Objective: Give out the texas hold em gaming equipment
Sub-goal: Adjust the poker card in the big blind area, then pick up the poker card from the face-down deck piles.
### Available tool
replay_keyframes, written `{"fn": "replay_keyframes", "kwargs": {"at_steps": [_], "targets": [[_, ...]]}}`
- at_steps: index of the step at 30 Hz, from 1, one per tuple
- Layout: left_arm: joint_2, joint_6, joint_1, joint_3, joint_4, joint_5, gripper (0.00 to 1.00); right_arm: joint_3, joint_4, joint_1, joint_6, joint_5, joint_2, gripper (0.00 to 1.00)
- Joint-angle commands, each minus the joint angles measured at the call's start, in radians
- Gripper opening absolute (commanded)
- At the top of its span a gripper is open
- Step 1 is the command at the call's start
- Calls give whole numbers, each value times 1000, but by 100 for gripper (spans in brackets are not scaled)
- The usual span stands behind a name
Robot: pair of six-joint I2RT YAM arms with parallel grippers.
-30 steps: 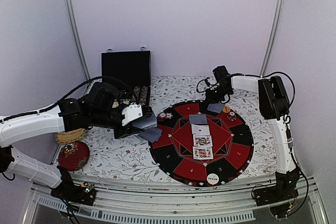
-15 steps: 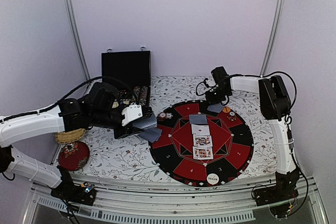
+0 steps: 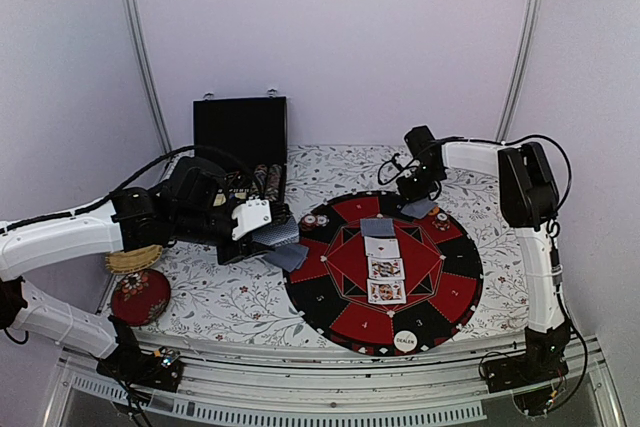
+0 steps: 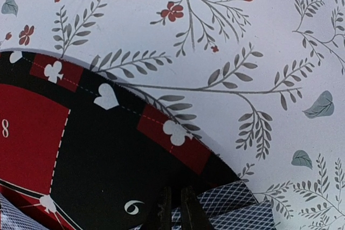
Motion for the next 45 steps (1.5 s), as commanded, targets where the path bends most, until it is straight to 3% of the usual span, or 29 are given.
{"fn": "replay_keyframes", "kwargs": {"at_steps": [1,3,6,9,13,17,26,37,45], "targets": [[7,7,-16,-5,16,1,46,50,-56,32,-38,-47,-110,14],[7,7,-16,-5,16,2,46,34,-28,49,-49,-191,-177,20],[7,7,-16,-4,15,0,46,-90,136,91,-38,-491,-337,40],[7,7,-15,-4,15,0,46,-298,399,194,-35,-712,-518,72],[7,7,-15,-3,16,3,46,-483,694,329,25,-760,-630,88],[7,5,-16,-1,15,3,46,-512,777,420,115,-698,-612,98],[-2,5,-16,-2,18,16,46,-514,861,474,195,-678,-522,95],[1,5,-15,-2,18,13,46,-448,828,536,195,-585,-410,93],[-3,8,-16,-4,19,13,45,-495,775,537,166,-502,-497,67]]}}
